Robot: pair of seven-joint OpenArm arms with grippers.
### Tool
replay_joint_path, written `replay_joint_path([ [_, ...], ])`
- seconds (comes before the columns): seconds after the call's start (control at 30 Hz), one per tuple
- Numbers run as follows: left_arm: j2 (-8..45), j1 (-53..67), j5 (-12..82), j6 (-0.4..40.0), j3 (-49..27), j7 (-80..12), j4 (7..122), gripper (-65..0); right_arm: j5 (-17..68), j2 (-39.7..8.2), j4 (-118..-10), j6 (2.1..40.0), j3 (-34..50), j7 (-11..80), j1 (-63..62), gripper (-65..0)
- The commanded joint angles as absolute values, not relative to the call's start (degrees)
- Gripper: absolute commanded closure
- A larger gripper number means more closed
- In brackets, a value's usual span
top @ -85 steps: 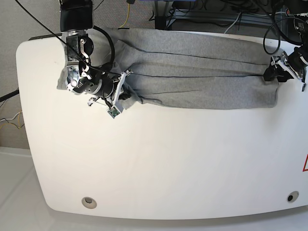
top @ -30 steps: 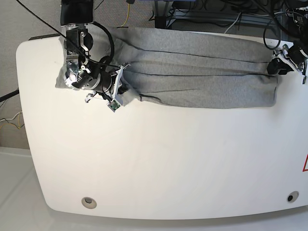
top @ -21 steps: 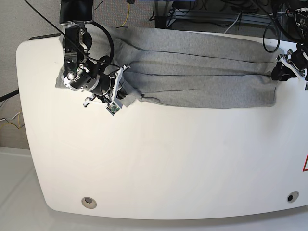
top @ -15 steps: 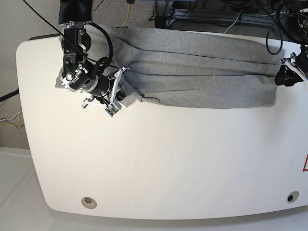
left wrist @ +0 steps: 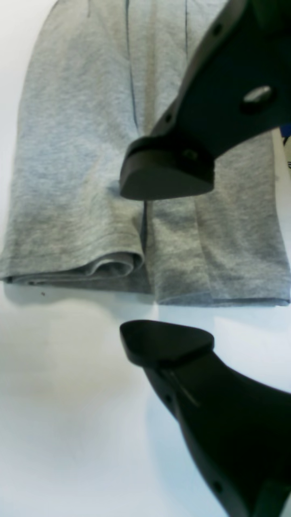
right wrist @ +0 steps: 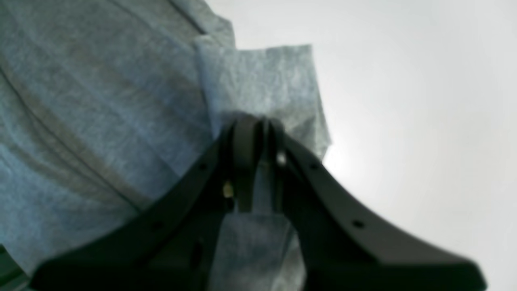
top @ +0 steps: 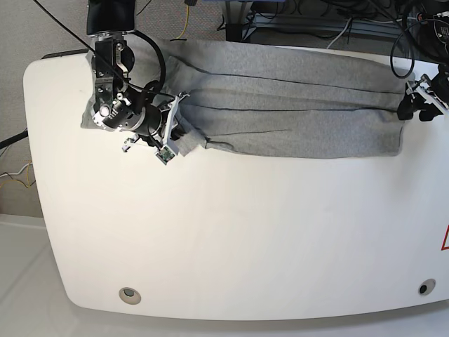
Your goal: Fold the T-shirt properly
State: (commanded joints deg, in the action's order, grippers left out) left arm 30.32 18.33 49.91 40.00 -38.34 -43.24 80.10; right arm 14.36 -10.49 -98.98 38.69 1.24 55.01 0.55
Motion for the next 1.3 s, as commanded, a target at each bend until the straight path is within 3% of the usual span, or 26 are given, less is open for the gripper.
replay_joint_path([
  [0.17, 29.96, 18.35, 50.43, 40.00, -39.97, -40.49, 80.76, -15.5, 14.70, -10.52, -98.95, 38.85, 1.32, 54.98, 0.49, -5.0],
  [0.3, 29.57, 18.45, 50.36, 40.00, -40.35, -41.07, 81.59, -4.7, 14.34, -10.66, -99.12, 39.10, 1.45, 54.66, 0.79, -5.1],
  [0.57, 29.52, 18.25, 50.71, 40.00, -40.34, -43.49, 82.67, -12.5, 14.33, -10.73, -100.19, 39.34, 1.40, 54.52, 1.07, -4.9],
  [0.83, 29.81, 17.72, 49.50, 40.00, -38.78, -44.07, 82.53, -39.4, 14.05, -10.82, -102.06, 39.90, 1.50, 54.43, 3.06, -5.0],
  [0.97, 29.97, 17.42, 48.71, 40.00, -37.32, -43.88, 82.34, -47.5, 13.95, -10.94, -101.81, 39.87, 1.48, 54.29, 3.63, -5.2],
  [1.03, 30.12, 17.50, 48.84, 40.00, -36.56, -44.16, 81.59, -50.1, 14.05, -10.89, -100.39, 40.00, 1.70, 53.73, 2.63, -5.1],
  [1.3, 30.41, 17.01, 48.80, 40.00, -34.29, -44.41, 80.76, -45.8, 14.12, -10.89, -98.57, 40.00, 1.87, 52.54, 2.85, -5.0],
])
